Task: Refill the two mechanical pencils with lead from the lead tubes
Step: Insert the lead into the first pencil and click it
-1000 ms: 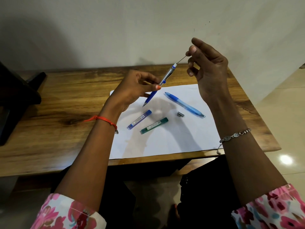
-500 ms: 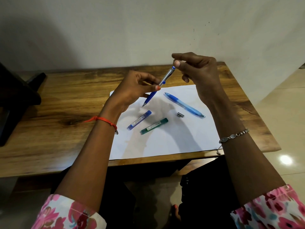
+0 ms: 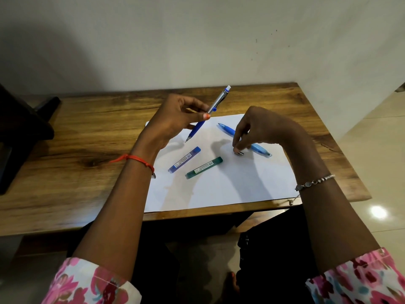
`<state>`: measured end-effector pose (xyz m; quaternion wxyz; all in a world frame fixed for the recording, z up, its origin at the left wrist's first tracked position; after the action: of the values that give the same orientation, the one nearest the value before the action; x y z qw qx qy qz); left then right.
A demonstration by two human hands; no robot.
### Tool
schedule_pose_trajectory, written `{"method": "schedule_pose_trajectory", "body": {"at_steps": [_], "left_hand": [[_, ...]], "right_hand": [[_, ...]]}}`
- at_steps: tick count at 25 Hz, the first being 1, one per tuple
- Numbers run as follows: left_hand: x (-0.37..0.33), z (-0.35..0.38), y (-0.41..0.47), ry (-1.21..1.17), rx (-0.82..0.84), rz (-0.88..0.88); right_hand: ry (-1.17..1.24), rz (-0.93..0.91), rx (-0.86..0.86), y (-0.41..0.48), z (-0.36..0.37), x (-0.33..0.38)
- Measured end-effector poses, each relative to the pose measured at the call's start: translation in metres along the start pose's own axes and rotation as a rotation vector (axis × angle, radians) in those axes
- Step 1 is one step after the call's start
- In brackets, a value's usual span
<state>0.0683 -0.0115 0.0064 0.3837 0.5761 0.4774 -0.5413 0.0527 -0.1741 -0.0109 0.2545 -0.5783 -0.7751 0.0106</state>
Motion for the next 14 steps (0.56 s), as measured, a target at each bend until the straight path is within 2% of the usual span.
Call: {"method": "schedule_pose_trajectory", "body": {"at_steps": [5,14], "left_hand": [[0.000,-0.001,0.000,0.000,-0.002,0.001],[0.000,-0.001,0.000,-0.003,-0.014,-0.008]], "right_hand": [[-0.021,-0.031,0.089,0.001,0.006,0.003],[-0.051,-0.018,0.130,0.003,0.012,0.004]]}}
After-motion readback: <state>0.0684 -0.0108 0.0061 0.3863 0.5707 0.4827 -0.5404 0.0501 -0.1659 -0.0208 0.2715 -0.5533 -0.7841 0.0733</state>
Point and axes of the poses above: each hand's wrist, its own y-axis towards the middle knuckle, its own z-axis out of the palm, x = y × z, the point moved 7 cm from there along y, towards the middle knuckle, and after that the axes turned 10 degrees about -y, right-handed, at the moved point
